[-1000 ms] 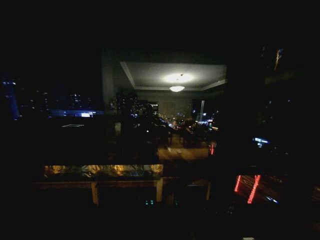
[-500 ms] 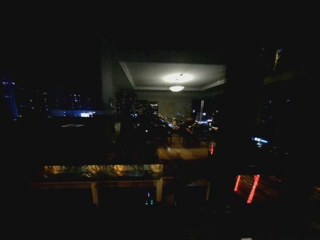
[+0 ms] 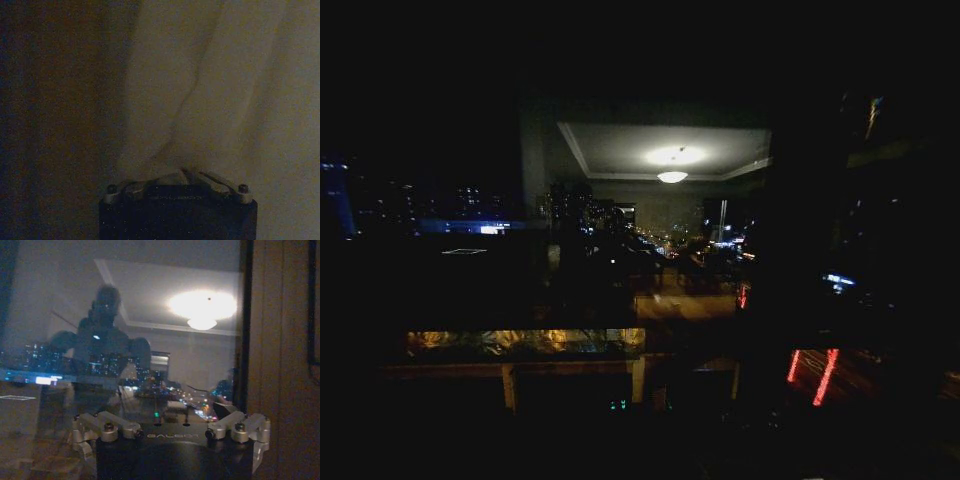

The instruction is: Open the curtains by pulling them apart, changing their state from closed to fully open.

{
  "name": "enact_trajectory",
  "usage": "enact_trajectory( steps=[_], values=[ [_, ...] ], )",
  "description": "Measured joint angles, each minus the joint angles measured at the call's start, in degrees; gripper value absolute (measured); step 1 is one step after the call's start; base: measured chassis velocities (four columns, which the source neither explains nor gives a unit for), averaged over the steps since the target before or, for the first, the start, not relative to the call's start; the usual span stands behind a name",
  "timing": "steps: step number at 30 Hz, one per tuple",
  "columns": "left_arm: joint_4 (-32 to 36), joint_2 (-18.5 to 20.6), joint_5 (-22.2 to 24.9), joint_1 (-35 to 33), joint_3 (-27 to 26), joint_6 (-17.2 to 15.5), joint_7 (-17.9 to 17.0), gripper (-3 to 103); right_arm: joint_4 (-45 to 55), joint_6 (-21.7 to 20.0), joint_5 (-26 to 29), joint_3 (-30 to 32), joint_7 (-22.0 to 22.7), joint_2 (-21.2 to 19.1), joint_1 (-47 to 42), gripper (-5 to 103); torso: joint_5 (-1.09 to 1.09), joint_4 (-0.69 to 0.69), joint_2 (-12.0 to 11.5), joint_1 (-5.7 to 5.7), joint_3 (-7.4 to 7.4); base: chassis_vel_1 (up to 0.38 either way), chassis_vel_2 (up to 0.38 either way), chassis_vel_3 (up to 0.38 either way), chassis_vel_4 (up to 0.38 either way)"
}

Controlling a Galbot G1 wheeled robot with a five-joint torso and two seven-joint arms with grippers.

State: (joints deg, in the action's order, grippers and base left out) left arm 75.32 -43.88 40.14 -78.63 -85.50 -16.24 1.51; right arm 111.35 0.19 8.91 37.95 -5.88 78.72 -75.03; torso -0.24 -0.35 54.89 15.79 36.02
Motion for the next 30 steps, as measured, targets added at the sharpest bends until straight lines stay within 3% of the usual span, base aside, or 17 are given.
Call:
enact_trajectory(
  steps=[2,4,8,10,12,14,15,18,20,21,25,27,30],
  values=[
    [1.7,-0.8,0.0,-0.2,0.2,-0.4,0.2,5,0.1,0.0,0.0,-0.1,0.0,0.0,0.0,100,0.01,-0.03,0.0,0.00,0.00,0.000,0.000,0.000,0.000],
    [11.0,-5.3,-0.3,-0.7,1.5,-2.5,0.5,21,0.4,0.0,-0.1,-0.4,-0.1,0.0,-0.1,100,0.00,-0.08,0.0,0.00,0.00,0.000,0.000,0.000,0.000],
    [18.5,-9.5,-0.8,-1.4,3.0,-4.3,0.6,26,0.6,0.0,-0.2,-0.6,-0.2,0.0,-0.4,100,0.04,-0.06,0.0,0.01,0.01,0.000,0.000,0.000,0.000],
    [27.1,-14.9,-1.7,-2.5,5.5,-5.7,0.1,43,0.9,0.1,-0.3,-0.7,-0.6,0.0,-0.8,100,0.01,-0.04,0.0,0.00,0.00,0.000,0.000,0.000,0.000],
    [30.2,-16.8,-1.8,-3.0,6.6,-5.9,-0.6,43,1.0,0.1,-0.3,-0.7,-0.7,0.0,-1.0,100,0.01,-0.04,0.0,0.00,0.00,0.000,0.000,0.000,0.000],
    [37.6,-20.6,-1.9,-4.5,9.4,-7.0,-2.3,54,1.1,0.2,-0.4,-0.7,-0.8,0.0,-1.3,100,0.02,-0.06,0.0,0.00,0.00,0.000,0.000,0.000,0.000],
    [37.6,-20.6,-1.9,-4.5,9.4,-7.0,-2.3,54,1.1,0.2,-0.4,-0.7,-0.8,0.0,-1.3,100,0.02,-0.06,0.0,0.00,0.00,0.000,0.000,0.000,0.000],
    [43.6,-23.3,-2.2,-5.7,12.4,-8.3,-3.8,70,1.4,0.3,-0.8,-1.0,-1.1,0.0,-1.6,100,0.03,-0.04,0.0,0.01,0.01,0.000,0.000,0.000,0.000],
    [44.8,-23.9,-2.4,-5.9,13.3,-8.5,-4.1,70,1.5,0.4,-1.1,-1.0,-1.1,0.0,-1.7,100,0.04,-0.05,0.0,0.01,0.00,0.000,0.000,0.000,0.000],
    [47.1,-25.1,-2.8,-6.4,14.9,-9.2,-4.3,81,1.6,0.4,-1.5,-1.2,-1.2,0.0,-1.9,100,0.02,-0.06,0.0,0.01,0.01,0.000,0.000,0.000,0.000],
    [52.4,-28.1,-4.4,-8.0,18.7,-10.7,-4.9,97,2.0,0.6,-2.1,-1.4,-1.4,0.0,-2.2,100,0.01,-0.04,0.0,0.01,0.00,0.000,0.000,0.000,0.000],
    [52.6,-28.3,-4.6,-8.1,18.9,-10.7,-5.0,97,2.0,0.6,-2.1,-1.4,-1.4,0.0,-2.3,100,0.01,-0.04,0.0,0.01,0.00,0.000,0.000,0.000,0.000],
    [56.7,-32.1,-8.2,-10.6,23.4,-11.0,-6.7,100,2.9,0.7,-2.7,-1.5,-1.7,0.0,-3.0,100,0.01,-0.05,0.0,0.01,0.00,0.000,0.000,0.000,0.000]
  ],
)
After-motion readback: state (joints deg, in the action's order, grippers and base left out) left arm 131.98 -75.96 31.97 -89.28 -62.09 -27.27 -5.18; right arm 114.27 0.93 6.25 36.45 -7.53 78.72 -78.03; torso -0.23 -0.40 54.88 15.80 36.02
